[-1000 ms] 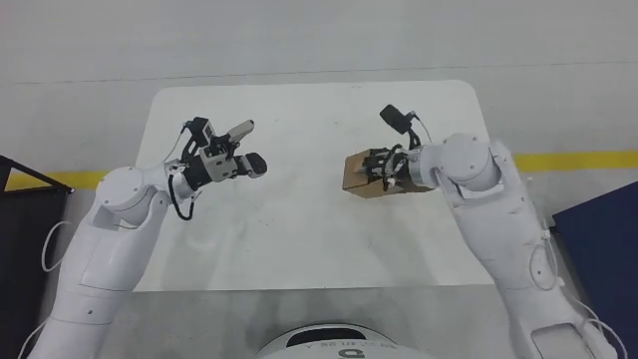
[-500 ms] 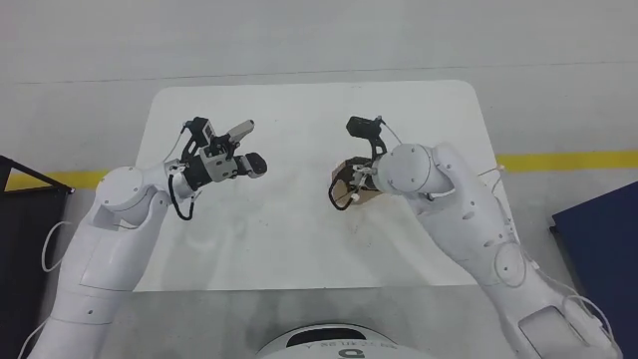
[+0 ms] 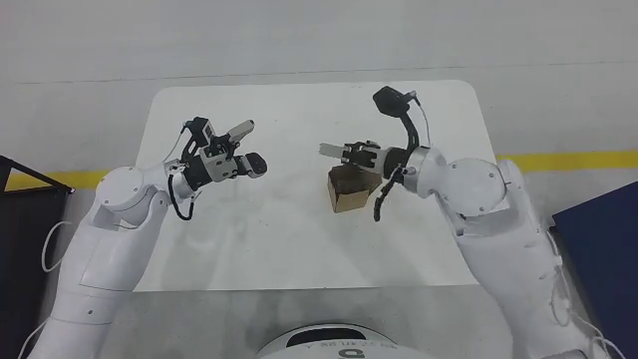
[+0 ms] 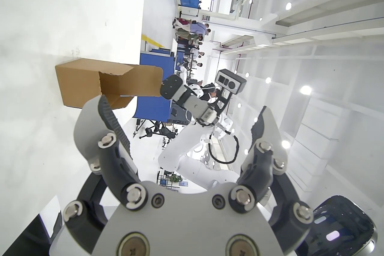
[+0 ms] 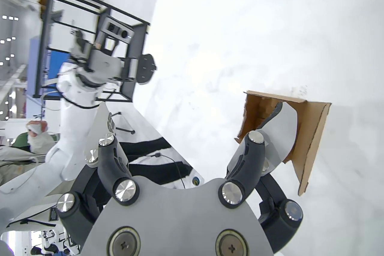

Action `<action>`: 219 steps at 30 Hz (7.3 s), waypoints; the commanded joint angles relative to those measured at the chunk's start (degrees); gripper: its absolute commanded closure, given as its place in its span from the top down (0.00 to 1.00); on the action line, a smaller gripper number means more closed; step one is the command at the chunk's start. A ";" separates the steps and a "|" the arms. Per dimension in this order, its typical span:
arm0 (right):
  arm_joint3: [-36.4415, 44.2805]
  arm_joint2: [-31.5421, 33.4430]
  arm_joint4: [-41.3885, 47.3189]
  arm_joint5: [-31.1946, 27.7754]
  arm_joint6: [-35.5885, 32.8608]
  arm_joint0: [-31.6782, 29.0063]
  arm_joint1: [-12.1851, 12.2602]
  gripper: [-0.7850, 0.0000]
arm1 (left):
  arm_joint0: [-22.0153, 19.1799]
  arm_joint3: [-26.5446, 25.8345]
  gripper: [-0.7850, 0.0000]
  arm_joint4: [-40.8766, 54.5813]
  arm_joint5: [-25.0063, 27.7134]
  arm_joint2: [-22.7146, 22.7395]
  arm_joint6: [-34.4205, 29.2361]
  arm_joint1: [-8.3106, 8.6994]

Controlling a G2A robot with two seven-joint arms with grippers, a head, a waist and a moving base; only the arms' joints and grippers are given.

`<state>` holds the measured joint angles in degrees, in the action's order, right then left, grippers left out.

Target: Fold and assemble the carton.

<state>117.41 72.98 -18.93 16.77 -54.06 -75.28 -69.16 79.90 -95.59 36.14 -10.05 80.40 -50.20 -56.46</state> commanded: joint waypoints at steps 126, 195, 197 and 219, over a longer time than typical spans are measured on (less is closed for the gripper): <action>-33.47 -18.27 4.83 -5.88 16.69 7.82 -1.96 0.38 | -7.58 19.35 1.00 -4.10 11.88 -7.54 -7.27 -1.85; -34.71 -5.87 16.74 -31.06 9.25 -2.26 0.88 0.69 | -15.74 14.11 0.73 -38.34 10.94 -25.95 1.86 -5.17; -35.17 -6.33 17.22 -31.53 8.96 -1.91 0.82 0.68 | -16.11 14.33 0.71 -39.18 10.46 -26.53 1.78 -5.32; -35.68 -9.11 17.73 -33.17 8.35 -0.07 0.83 0.67 | -16.65 3.47 0.00 -57.39 0.29 -27.99 -1.85 -4.61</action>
<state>81.71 63.90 -1.21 -16.34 -45.73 -75.36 -68.34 63.17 -91.75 -21.04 -9.35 52.32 -51.87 -61.09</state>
